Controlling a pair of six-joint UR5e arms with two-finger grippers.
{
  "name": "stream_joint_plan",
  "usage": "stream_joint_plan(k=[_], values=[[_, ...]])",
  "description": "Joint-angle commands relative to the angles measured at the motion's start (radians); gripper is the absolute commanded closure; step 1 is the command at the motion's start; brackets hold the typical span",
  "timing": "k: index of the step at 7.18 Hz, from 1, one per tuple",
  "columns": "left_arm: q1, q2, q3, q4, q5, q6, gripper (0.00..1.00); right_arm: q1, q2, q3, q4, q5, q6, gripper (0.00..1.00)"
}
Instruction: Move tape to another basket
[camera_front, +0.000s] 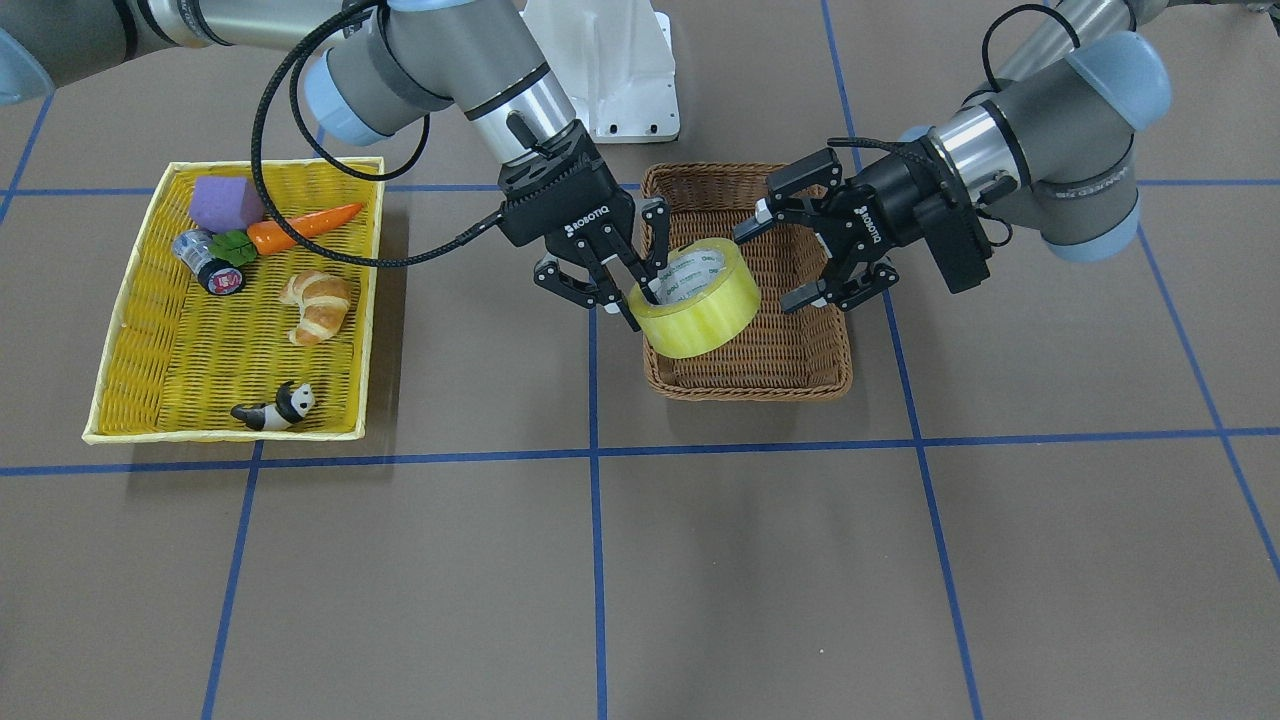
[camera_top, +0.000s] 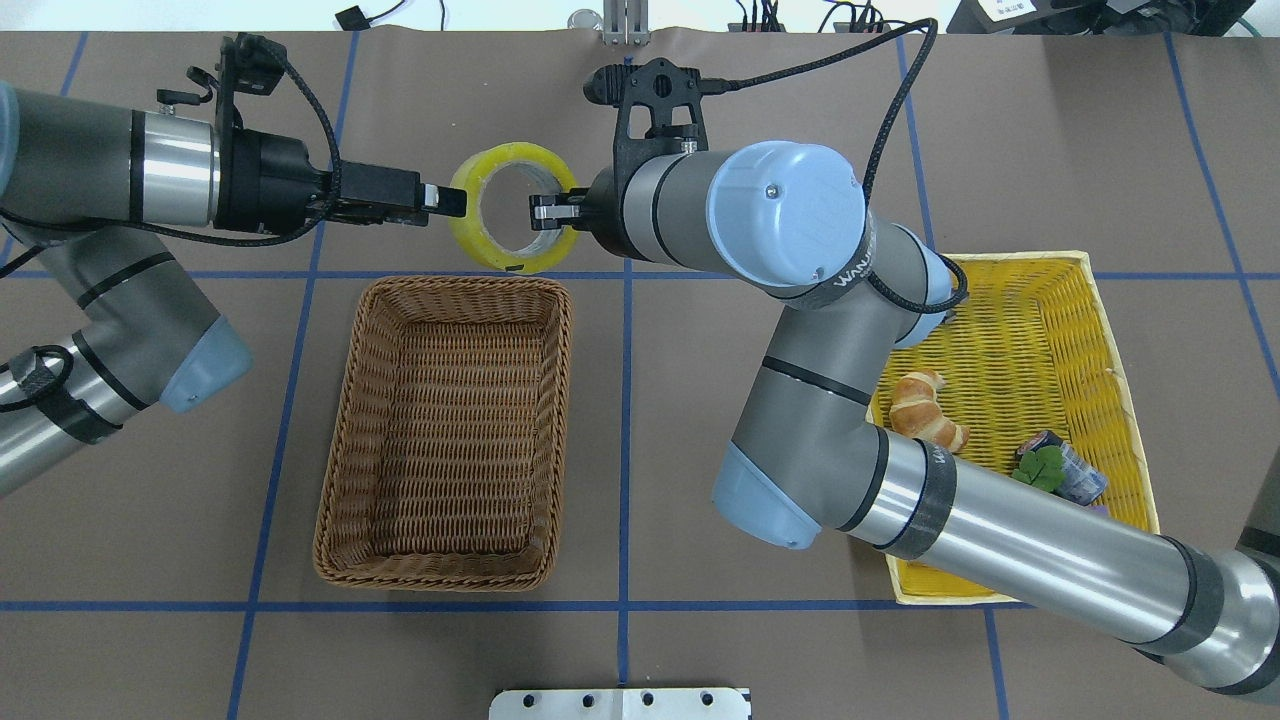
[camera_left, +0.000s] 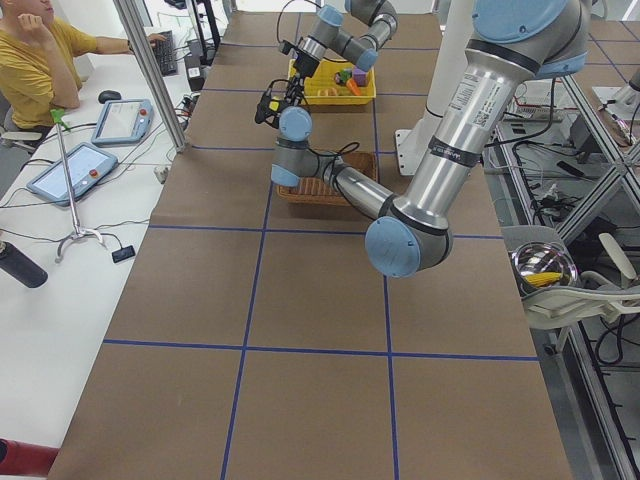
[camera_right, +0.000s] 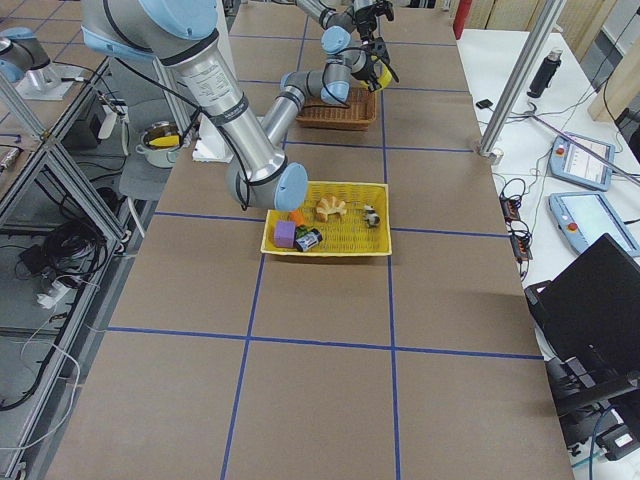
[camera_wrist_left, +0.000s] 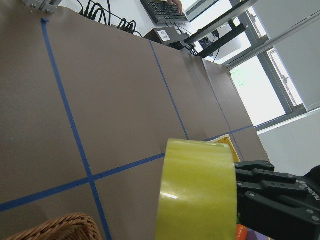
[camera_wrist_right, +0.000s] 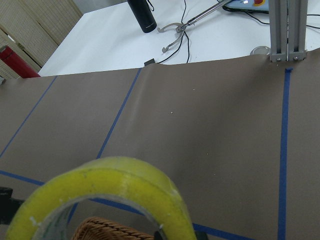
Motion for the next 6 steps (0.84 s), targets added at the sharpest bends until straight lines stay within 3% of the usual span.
stream_joint_plan(k=[1, 5, 6], values=[[0.002, 0.001, 0.001, 0.001, 0.0, 0.0, 0.0, -0.008, 0.005, -0.005, -0.001, 0.001, -0.002, 1.0], [0.021, -0.001, 0.0, -0.001, 0.002, 0.0, 0.02, -0.013, 0.018, -0.005, -0.001, -0.001, -0.003, 1.0], [0.021, -0.001, 0.0, -0.001, 0.003, 0.0, 0.29, -0.016, 0.018, -0.005, -0.001, -0.001, -0.003, 1.0]])
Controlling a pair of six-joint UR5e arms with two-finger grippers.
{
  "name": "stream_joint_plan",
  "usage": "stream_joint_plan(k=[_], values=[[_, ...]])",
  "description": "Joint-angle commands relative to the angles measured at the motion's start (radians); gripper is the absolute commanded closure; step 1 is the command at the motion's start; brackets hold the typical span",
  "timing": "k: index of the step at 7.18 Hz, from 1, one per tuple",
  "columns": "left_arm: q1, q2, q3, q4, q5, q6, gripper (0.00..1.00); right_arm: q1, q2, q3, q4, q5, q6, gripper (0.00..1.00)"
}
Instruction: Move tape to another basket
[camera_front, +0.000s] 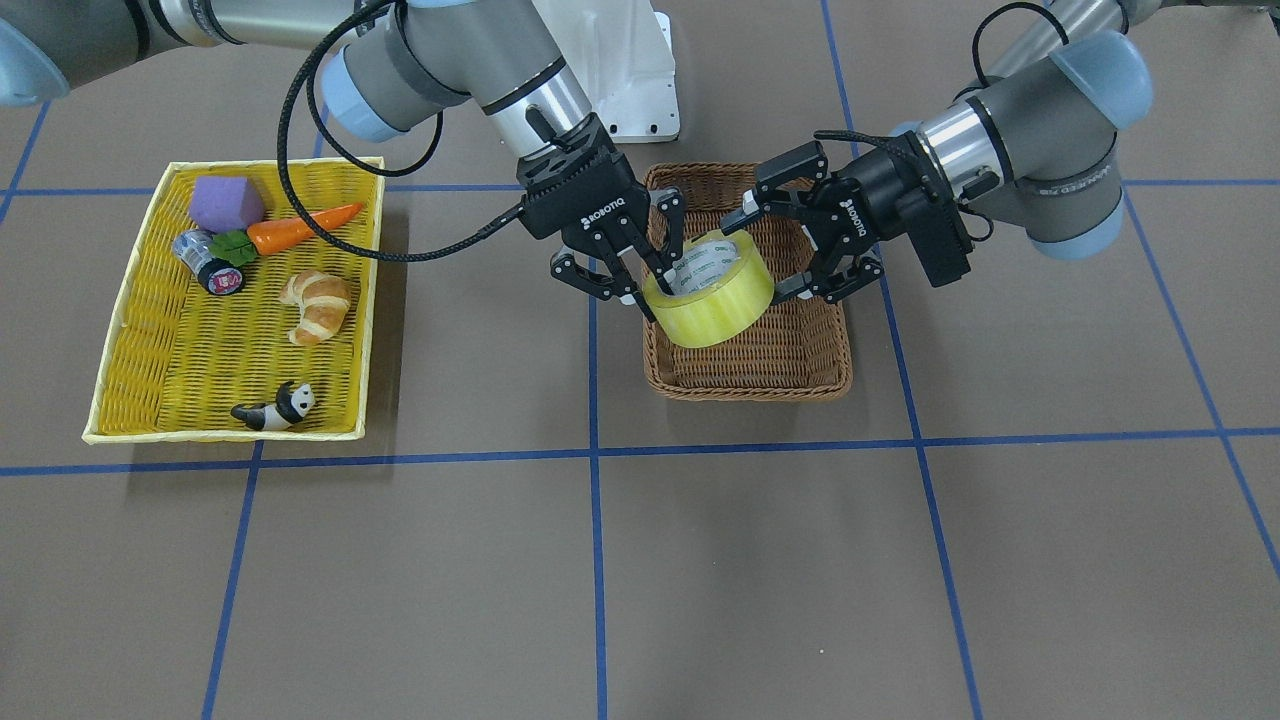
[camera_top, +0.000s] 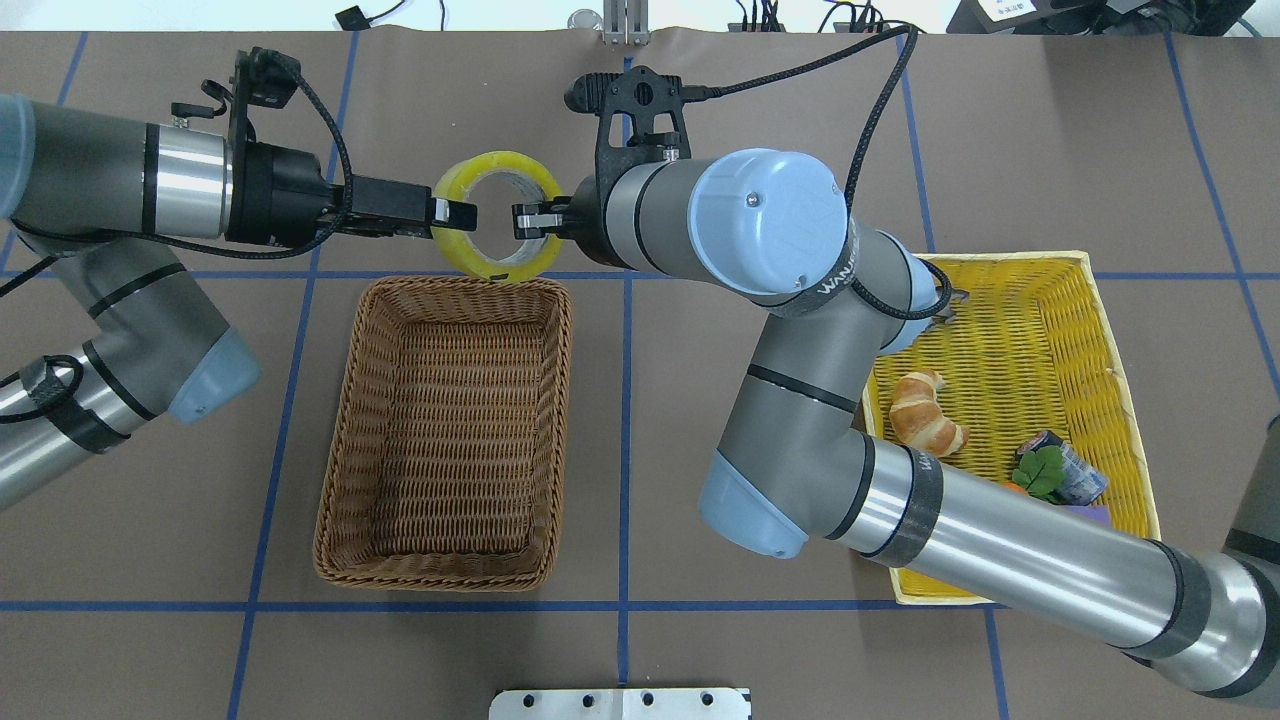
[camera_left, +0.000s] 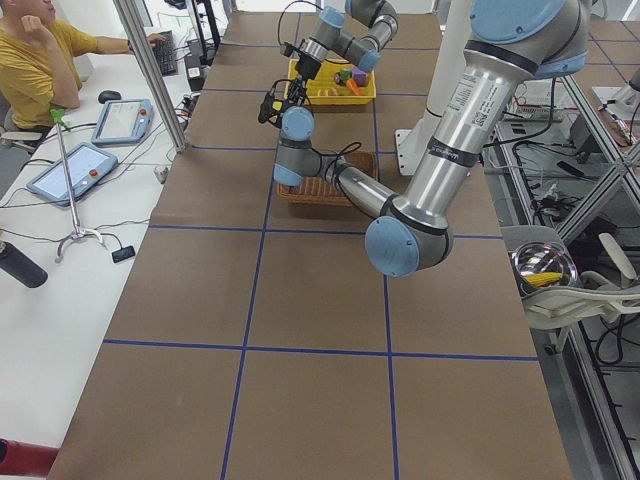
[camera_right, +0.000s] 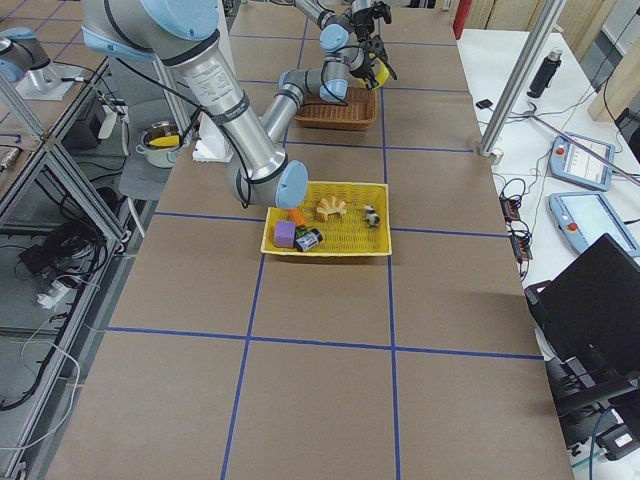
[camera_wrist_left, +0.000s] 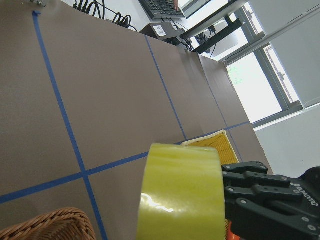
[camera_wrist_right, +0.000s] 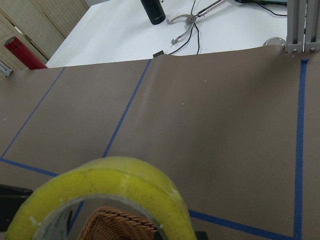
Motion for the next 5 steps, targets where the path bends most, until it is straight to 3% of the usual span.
stream_joint_plan(k=[1, 2, 5], values=[[0.001, 0.001, 0.001, 0.0, 0.0, 0.0, 0.99, -0.005, 0.001, 0.0, 0.002, 0.001, -0.001, 0.7], [0.003, 0.001, 0.0, 0.0, 0.0, 0.0, 1.0, -0.011, -0.006, 0.005, 0.006, -0.003, 0.001, 0.01], [0.001, 0.011, 0.007, 0.002, 0.0, 0.005, 1.0, -0.009, -0.072, 0.107, 0.009, 0.035, 0.009, 0.0]])
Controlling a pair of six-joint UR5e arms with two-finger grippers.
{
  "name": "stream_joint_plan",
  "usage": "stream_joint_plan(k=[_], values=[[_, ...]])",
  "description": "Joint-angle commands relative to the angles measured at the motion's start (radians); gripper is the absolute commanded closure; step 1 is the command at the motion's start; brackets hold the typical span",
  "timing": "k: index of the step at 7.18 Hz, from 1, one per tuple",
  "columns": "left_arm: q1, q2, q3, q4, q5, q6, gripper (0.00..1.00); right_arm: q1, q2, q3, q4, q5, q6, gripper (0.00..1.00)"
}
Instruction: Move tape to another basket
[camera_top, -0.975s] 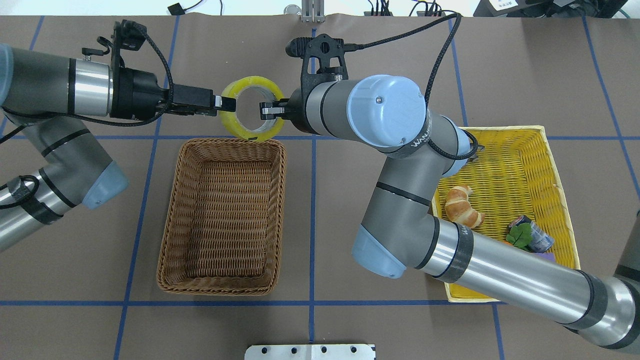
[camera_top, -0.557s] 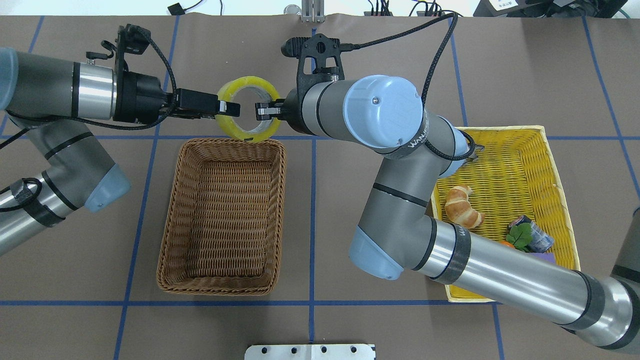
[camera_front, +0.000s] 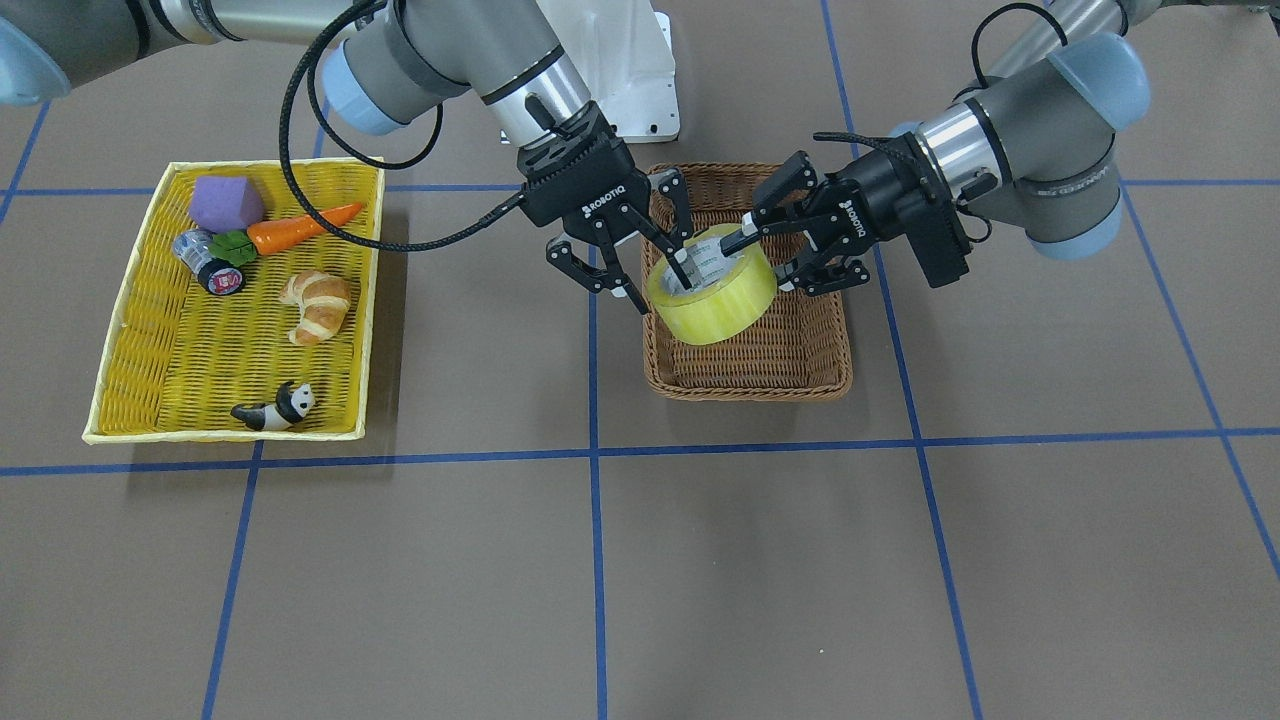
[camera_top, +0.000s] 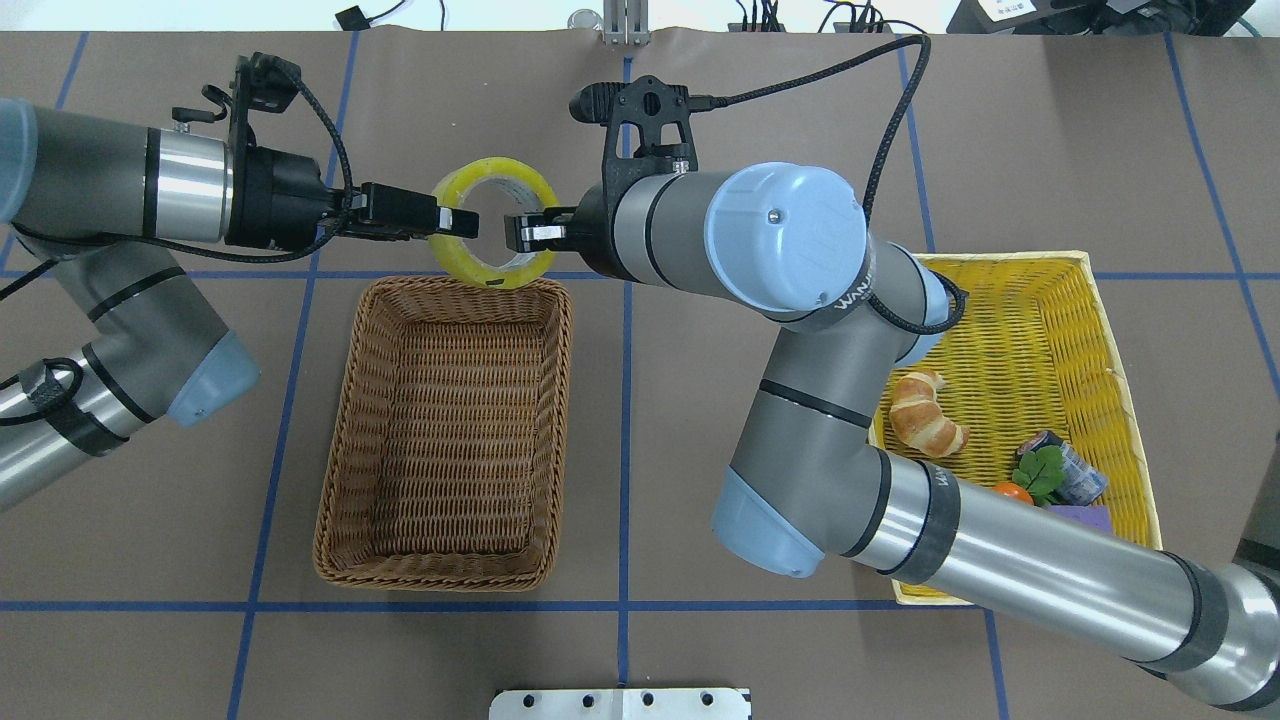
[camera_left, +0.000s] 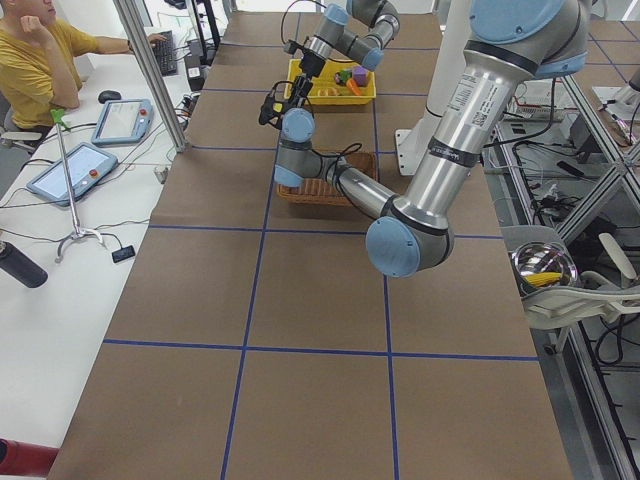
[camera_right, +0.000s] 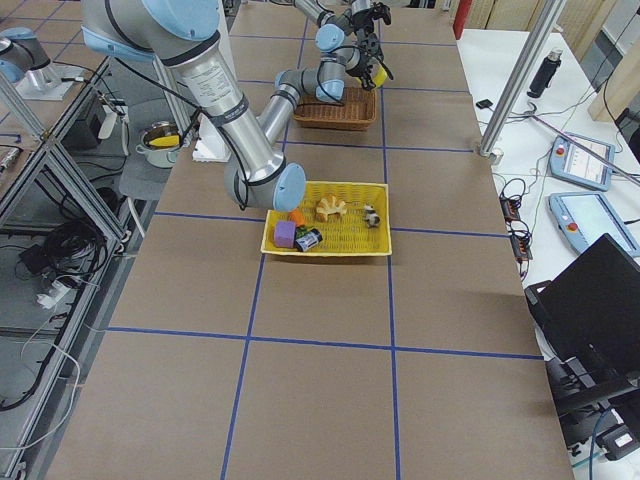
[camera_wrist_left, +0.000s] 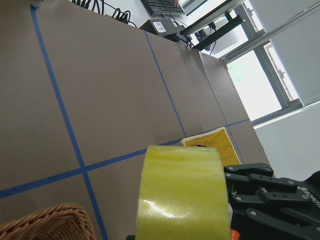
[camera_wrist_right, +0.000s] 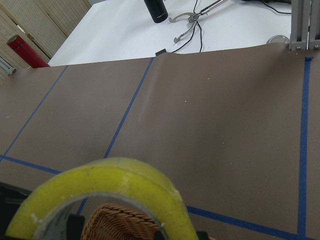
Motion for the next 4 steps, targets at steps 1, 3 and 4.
stream_joint_plan(k=[1, 3, 4], values=[[0.0, 0.008, 0.005, 0.001, 0.0, 0.002, 1.0, 0.036, -0.039, 0.069, -0.017, 0.076, 0.007, 0.0], [0.004, 0.031, 0.011, -0.004, 0.0, -0.002, 1.0, 0.187, -0.056, 0.065, -0.153, 0.224, -0.013, 0.0], [0.006, 0.06, 0.01, -0.012, 0.0, -0.024, 1.0, 0.272, -0.079, 0.043, -0.246, 0.321, -0.099, 0.0]])
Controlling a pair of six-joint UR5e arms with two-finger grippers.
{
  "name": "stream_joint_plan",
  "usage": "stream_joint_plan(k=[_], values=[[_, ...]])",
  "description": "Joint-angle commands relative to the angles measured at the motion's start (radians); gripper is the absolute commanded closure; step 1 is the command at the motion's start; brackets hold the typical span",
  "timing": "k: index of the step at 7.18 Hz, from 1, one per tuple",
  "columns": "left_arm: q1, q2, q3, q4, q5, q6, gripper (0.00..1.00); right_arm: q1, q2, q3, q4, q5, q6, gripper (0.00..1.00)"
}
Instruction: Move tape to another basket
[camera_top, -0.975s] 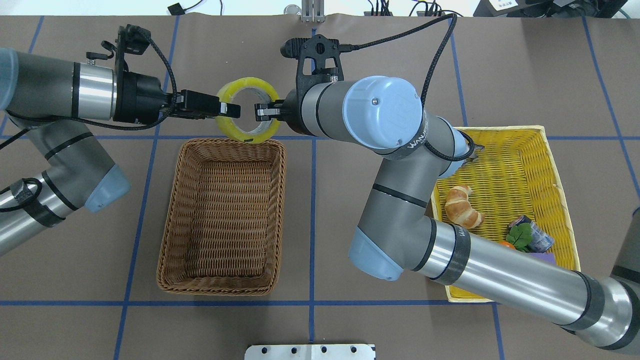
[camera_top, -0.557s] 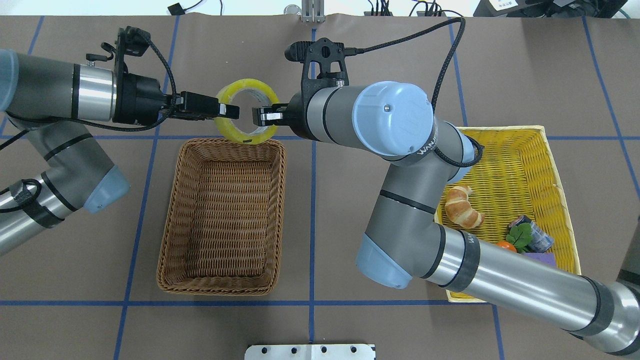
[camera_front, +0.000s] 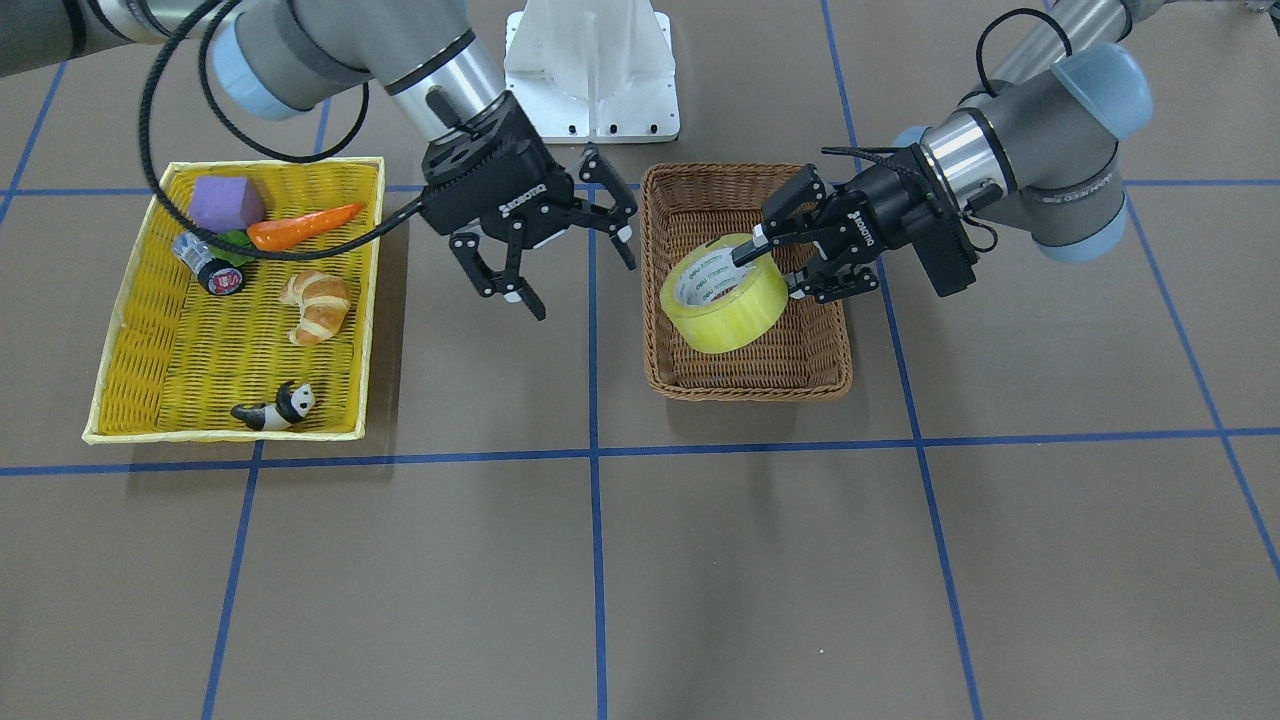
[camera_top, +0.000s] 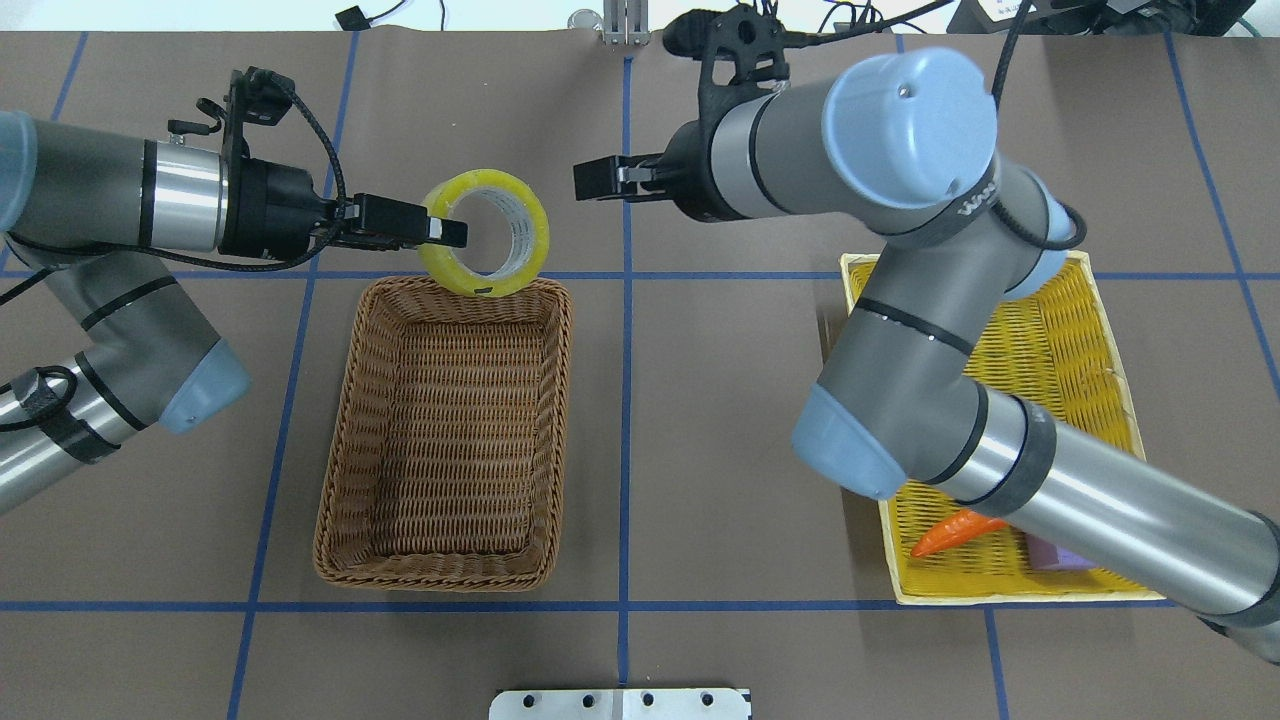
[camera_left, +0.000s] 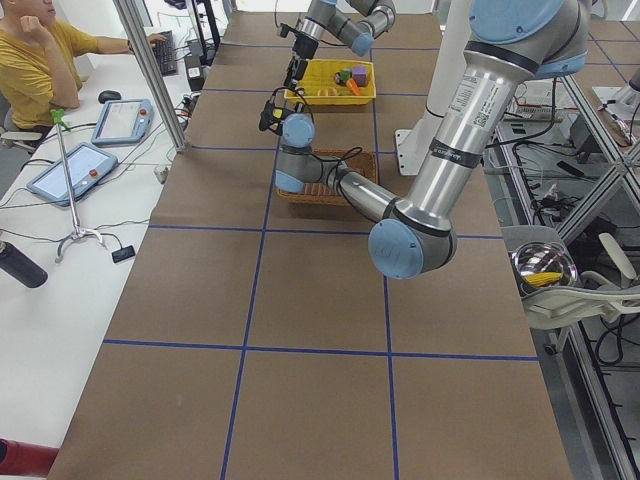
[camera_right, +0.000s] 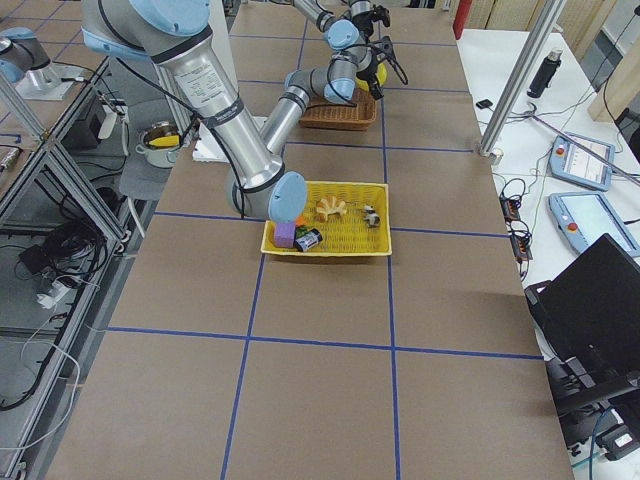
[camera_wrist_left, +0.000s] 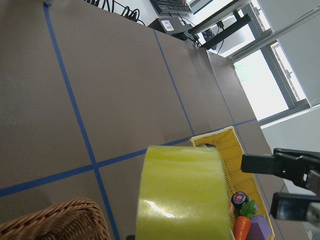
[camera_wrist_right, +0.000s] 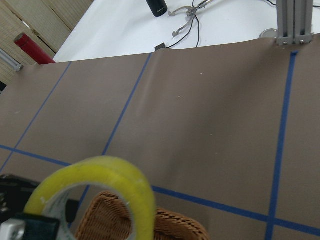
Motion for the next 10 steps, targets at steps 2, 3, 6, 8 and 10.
stream_joint_plan(k=[2, 3, 6, 8, 10], values=[[0.028, 0.049, 0.037, -0.097, 0.005, -0.207, 1.0, 0.256, -0.074, -0.022, -0.32, 0.235, -0.354, 0.0], [0.075, 0.055, 0.039, -0.1, 0.043, -0.223, 1.0, 0.328, -0.124, -0.022, -0.385, 0.264, -0.524, 0.0], [0.185, 0.094, 0.042, -0.106, 0.169, -0.214, 0.97, 0.502, -0.288, -0.024, -0.418, 0.362, -0.842, 0.0], [0.185, 0.156, 0.057, -0.123, 0.167, -0.061, 0.71, 0.519, -0.318, -0.024, -0.415, 0.364, -0.866, 0.0], [0.185, 0.164, 0.095, -0.143, 0.17, -0.014, 0.01, 0.519, -0.323, -0.024, -0.416, 0.366, -0.866, 0.0]])
